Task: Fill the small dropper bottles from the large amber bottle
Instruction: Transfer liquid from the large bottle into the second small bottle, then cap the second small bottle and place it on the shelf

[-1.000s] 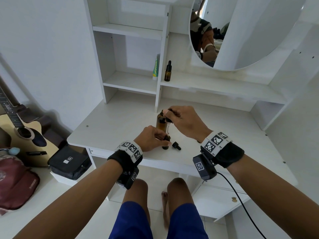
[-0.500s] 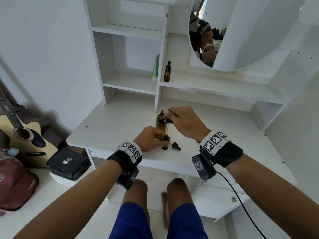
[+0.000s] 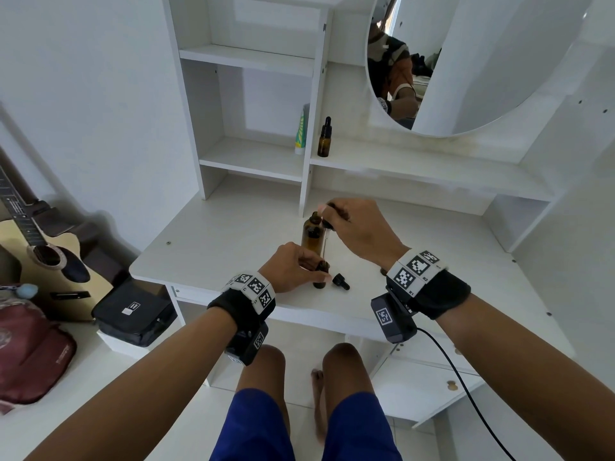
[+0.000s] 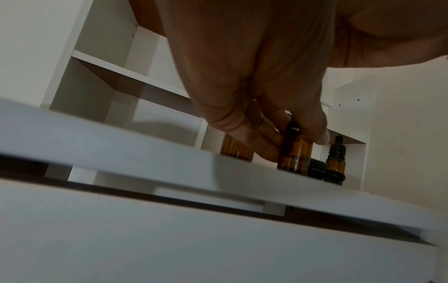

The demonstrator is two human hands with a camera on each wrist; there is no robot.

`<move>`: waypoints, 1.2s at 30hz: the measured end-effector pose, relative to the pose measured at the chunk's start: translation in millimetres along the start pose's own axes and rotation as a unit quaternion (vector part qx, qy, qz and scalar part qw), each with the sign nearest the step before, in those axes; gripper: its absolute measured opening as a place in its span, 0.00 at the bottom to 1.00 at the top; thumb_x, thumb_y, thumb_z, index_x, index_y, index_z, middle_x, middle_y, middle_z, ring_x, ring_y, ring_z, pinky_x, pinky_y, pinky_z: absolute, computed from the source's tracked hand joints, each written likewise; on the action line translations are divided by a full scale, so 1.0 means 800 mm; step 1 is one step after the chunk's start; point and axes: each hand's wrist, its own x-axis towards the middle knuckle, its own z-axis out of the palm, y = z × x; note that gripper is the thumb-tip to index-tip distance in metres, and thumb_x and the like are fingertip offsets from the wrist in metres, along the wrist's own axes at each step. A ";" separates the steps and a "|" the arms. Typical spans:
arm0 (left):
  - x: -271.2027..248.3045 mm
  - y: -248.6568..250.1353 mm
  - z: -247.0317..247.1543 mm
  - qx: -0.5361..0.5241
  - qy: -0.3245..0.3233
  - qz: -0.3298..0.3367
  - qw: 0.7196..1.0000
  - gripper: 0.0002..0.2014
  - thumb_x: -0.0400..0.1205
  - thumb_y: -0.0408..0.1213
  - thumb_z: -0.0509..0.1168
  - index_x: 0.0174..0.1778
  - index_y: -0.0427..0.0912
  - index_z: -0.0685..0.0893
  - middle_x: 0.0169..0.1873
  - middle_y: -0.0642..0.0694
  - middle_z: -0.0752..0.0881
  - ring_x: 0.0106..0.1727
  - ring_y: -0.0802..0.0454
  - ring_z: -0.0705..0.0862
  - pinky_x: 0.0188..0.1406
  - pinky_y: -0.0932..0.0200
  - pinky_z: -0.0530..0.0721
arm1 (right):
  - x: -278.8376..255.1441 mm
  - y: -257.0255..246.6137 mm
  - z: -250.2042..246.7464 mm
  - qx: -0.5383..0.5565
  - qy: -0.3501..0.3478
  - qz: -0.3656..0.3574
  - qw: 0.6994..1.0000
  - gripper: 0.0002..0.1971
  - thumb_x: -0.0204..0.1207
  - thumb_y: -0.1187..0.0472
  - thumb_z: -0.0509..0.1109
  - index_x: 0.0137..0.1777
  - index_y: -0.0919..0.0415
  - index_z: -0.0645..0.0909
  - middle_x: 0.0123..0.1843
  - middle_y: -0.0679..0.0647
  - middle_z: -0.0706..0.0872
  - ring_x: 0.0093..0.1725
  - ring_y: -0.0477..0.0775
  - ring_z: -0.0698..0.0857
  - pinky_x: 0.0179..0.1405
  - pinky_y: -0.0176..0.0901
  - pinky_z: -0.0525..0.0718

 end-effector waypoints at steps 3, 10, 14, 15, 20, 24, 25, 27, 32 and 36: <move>0.000 -0.001 0.000 -0.005 0.000 -0.004 1.000 0.12 0.72 0.41 0.80 0.49 0.43 0.93 0.44 0.51 0.93 0.45 0.63 0.90 0.50 0.74 0.84 | 0.015 0.000 -0.010 0.018 0.046 -0.006 0.999 0.23 0.86 0.48 0.60 0.40 0.64 0.85 0.35 0.56 0.89 0.35 0.57 0.87 0.41 0.55 0.85; 0.001 0.000 0.001 -0.008 -0.001 -0.010 1.000 0.12 0.72 0.42 0.80 0.50 0.45 0.93 0.45 0.52 0.93 0.45 0.66 0.90 0.48 0.77 0.83 | 0.050 -0.007 -0.027 0.048 0.133 0.005 0.990 0.16 0.87 0.52 0.62 0.52 0.62 0.87 0.41 0.50 0.90 0.41 0.47 0.88 0.40 0.24 0.78; 0.001 0.001 0.001 -0.009 -0.002 -0.012 1.000 0.13 0.72 0.42 0.80 0.50 0.44 0.93 0.45 0.52 0.93 0.46 0.64 0.90 0.47 0.77 0.83 | 0.058 -0.006 -0.021 0.068 0.140 0.003 0.988 0.16 0.87 0.53 0.62 0.52 0.63 0.87 0.40 0.50 0.89 0.38 0.36 0.85 0.39 0.19 0.76; 0.001 0.000 0.000 -0.009 -0.001 -0.012 1.000 0.13 0.72 0.42 0.80 0.50 0.44 0.93 0.44 0.52 0.93 0.46 0.64 0.90 0.47 0.77 0.83 | 0.059 -0.006 -0.018 0.067 0.138 0.002 0.988 0.16 0.87 0.53 0.62 0.52 0.63 0.87 0.40 0.49 0.89 0.38 0.36 0.85 0.39 0.19 0.76; 0.000 0.000 0.000 -0.011 -0.001 -0.011 1.000 0.12 0.72 0.42 0.80 0.50 0.44 0.93 0.45 0.52 0.93 0.46 0.64 0.90 0.49 0.75 0.84 | 0.055 0.001 -0.001 0.039 0.085 0.016 0.996 0.17 0.87 0.53 0.60 0.49 0.64 0.85 0.38 0.48 0.86 0.35 0.42 0.82 0.37 0.26 0.76; 0.000 0.000 0.000 -0.016 -0.001 -0.014 1.000 0.13 0.72 0.40 0.80 0.50 0.43 0.93 0.44 0.51 0.93 0.46 0.62 0.90 0.51 0.71 0.85 | 0.049 0.013 0.017 -0.011 -0.021 0.058 0.998 0.21 0.88 0.49 0.56 0.47 0.65 0.82 0.40 0.54 0.86 0.39 0.52 0.82 0.41 0.46 0.78; 0.000 0.000 0.000 -0.019 -0.001 -0.015 1.000 0.12 0.72 0.40 0.80 0.50 0.42 0.93 0.44 0.51 0.93 0.45 0.61 0.90 0.51 0.71 0.85 | 0.046 0.016 0.021 -0.015 -0.037 0.063 0.997 0.20 0.88 0.50 0.56 0.44 0.62 0.80 0.37 0.51 0.83 0.36 0.49 0.79 0.40 0.43 0.74; 0.000 -0.001 0.001 -0.020 0.002 -0.013 1.000 0.12 0.71 0.39 0.80 0.50 0.42 0.93 0.44 0.50 0.93 0.45 0.61 0.90 0.50 0.73 0.84 | 0.043 0.020 0.026 -0.026 -0.063 0.067 0.995 0.18 0.88 0.50 0.56 0.43 0.59 0.79 0.35 0.48 0.79 0.35 0.47 0.77 0.41 0.40 0.70; 0.001 -0.001 0.000 -0.018 -0.002 -0.016 1.000 0.13 0.71 0.41 0.80 0.50 0.43 0.93 0.45 0.51 0.93 0.46 0.62 0.90 0.50 0.74 0.84 | 0.029 0.030 0.028 -0.031 -0.086 0.083 0.992 0.15 0.87 0.50 0.59 0.49 0.59 0.82 0.40 0.46 0.83 0.39 0.46 0.81 0.40 0.35 0.73; 0.002 -0.002 0.001 -0.021 0.002 -0.012 1.000 0.13 0.71 0.40 0.81 0.49 0.43 0.93 0.44 0.51 0.93 0.45 0.63 0.90 0.47 0.76 0.83 | 0.002 0.045 0.026 -0.026 -0.088 0.104 0.990 0.18 0.83 0.59 0.63 0.71 0.61 0.78 0.56 0.54 0.88 0.54 0.53 0.86 0.56 0.42 0.84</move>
